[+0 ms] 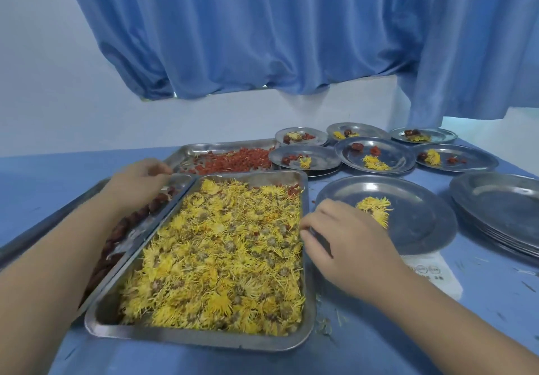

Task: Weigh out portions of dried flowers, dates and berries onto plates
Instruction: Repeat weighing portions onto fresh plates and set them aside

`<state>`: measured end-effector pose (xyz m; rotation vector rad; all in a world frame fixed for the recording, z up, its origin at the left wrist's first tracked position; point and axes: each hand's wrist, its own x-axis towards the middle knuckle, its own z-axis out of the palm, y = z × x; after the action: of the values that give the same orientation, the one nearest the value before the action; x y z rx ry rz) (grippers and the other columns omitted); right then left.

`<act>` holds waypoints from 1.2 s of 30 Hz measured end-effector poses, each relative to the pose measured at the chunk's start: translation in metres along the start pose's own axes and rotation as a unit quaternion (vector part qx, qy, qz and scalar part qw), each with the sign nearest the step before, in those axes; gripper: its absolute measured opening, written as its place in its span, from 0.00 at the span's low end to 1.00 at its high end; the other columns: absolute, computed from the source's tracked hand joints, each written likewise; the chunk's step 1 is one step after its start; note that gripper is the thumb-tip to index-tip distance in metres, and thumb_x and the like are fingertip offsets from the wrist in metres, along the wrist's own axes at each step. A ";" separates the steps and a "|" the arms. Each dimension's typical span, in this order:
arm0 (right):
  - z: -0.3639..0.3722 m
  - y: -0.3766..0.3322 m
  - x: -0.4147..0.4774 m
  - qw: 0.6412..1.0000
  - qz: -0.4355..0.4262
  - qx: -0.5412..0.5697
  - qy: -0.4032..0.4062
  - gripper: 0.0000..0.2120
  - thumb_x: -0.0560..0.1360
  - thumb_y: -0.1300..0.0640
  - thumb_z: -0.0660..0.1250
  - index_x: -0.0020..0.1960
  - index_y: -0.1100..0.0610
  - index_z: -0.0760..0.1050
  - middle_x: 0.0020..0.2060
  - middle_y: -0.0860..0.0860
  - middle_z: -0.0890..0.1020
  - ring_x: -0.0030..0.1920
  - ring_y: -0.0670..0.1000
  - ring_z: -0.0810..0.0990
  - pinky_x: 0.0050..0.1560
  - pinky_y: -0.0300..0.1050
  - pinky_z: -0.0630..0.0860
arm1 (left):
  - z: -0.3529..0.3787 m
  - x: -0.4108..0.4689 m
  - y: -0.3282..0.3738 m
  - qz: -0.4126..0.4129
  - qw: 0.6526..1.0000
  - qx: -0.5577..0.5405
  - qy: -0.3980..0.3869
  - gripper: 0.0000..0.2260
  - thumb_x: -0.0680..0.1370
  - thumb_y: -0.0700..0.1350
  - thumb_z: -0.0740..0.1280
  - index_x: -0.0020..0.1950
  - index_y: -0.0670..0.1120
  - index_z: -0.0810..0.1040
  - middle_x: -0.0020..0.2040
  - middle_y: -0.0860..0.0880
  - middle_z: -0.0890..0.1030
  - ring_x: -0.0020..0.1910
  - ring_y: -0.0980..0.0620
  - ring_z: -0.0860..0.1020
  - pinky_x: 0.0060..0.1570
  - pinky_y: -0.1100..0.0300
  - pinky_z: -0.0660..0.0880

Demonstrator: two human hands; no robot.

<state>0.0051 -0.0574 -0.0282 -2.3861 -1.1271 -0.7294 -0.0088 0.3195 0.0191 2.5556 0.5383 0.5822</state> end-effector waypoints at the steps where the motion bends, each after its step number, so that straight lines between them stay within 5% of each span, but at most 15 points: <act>1: 0.001 -0.001 0.000 1.000 0.006 0.005 0.004 0.12 0.76 0.50 0.59 0.44 0.51 0.80 0.38 0.46 0.76 0.39 0.47 0.75 0.37 0.42 0.71 | -0.002 0.007 -0.017 -0.016 1.000 0.014 0.013 0.04 0.78 0.53 0.66 0.49 0.54 0.78 0.48 0.51 0.81 0.46 0.47 0.78 0.48 0.52 0.74; 4: 0.003 -0.005 -0.001 1.000 0.016 0.006 0.014 0.14 0.77 0.48 0.57 0.44 0.52 0.79 0.39 0.46 0.75 0.40 0.47 0.74 0.39 0.44 0.73 | 0.004 0.021 -0.056 -0.022 0.996 0.088 0.022 0.06 0.79 0.46 0.62 0.47 0.53 0.77 0.47 0.48 0.80 0.45 0.46 0.77 0.44 0.53 0.72; 7: 0.003 -0.003 -0.002 0.999 0.020 0.004 0.028 0.15 0.76 0.48 0.56 0.44 0.52 0.80 0.38 0.46 0.75 0.39 0.47 0.74 0.40 0.45 0.73 | 0.013 0.030 -0.077 -0.032 0.990 0.137 -0.021 0.08 0.79 0.43 0.62 0.45 0.53 0.79 0.39 0.53 0.79 0.37 0.56 0.76 0.33 0.60 0.69; 12: 0.006 0.001 -0.003 0.998 0.016 -0.002 0.055 0.14 0.76 0.49 0.57 0.43 0.53 0.80 0.37 0.46 0.75 0.37 0.49 0.75 0.38 0.47 0.74 | 0.025 0.045 -0.087 -0.039 0.971 0.200 -0.121 0.10 0.75 0.43 0.66 0.53 0.55 0.80 0.44 0.51 0.83 0.40 0.54 0.80 0.39 0.58 0.74; 23: 0.009 -0.007 -0.005 0.997 -0.012 0.017 0.074 0.14 0.77 0.51 0.57 0.41 0.52 0.79 0.37 0.45 0.76 0.37 0.49 0.75 0.38 0.48 0.73 | 0.036 0.040 -0.067 0.005 0.938 0.335 -0.090 0.12 0.74 0.40 0.64 0.46 0.57 0.79 0.44 0.53 0.81 0.41 0.52 0.78 0.35 0.58 0.74; 28: 0.009 -0.006 -0.005 0.996 -0.020 0.020 0.080 0.14 0.77 0.51 0.57 0.41 0.53 0.80 0.37 0.46 0.76 0.37 0.48 0.75 0.39 0.48 0.72 | 0.023 0.033 -0.056 -0.014 0.966 0.238 -0.095 0.10 0.74 0.40 0.64 0.41 0.54 0.80 0.36 0.51 0.82 0.33 0.51 0.80 0.30 0.57 0.76; 36: 0.005 0.010 -0.006 0.992 0.002 0.058 0.112 0.13 0.77 0.53 0.58 0.40 0.54 0.79 0.36 0.46 0.76 0.37 0.48 0.74 0.38 0.48 0.73 | 0.017 0.012 -0.001 0.009 0.999 0.038 -0.032 0.04 0.76 0.46 0.66 0.46 0.56 0.75 0.46 0.56 0.80 0.37 0.47 0.81 0.31 0.60 0.72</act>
<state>0.0109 -0.0640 -0.0371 -2.1486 -1.0401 -0.8810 0.0091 0.3194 0.0083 2.6428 0.5235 0.4934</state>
